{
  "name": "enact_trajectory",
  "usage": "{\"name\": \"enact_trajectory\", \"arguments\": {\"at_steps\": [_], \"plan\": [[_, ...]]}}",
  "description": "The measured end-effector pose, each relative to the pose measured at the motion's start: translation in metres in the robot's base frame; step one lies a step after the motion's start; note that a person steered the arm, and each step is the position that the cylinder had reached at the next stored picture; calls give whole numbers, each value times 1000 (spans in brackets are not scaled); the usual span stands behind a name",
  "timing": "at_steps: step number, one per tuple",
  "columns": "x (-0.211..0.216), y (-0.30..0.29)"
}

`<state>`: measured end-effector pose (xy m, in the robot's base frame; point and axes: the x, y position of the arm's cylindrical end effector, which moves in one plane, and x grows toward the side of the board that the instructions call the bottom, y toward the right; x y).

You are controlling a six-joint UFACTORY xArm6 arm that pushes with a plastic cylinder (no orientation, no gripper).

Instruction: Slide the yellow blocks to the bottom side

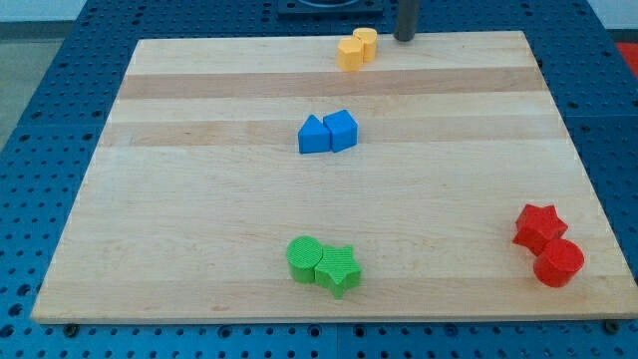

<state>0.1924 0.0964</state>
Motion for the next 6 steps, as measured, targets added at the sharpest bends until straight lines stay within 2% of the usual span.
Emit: {"name": "enact_trajectory", "arguments": {"at_steps": [1,4,6], "plan": [[0,-25],[35,-33],[33,-48]]}}
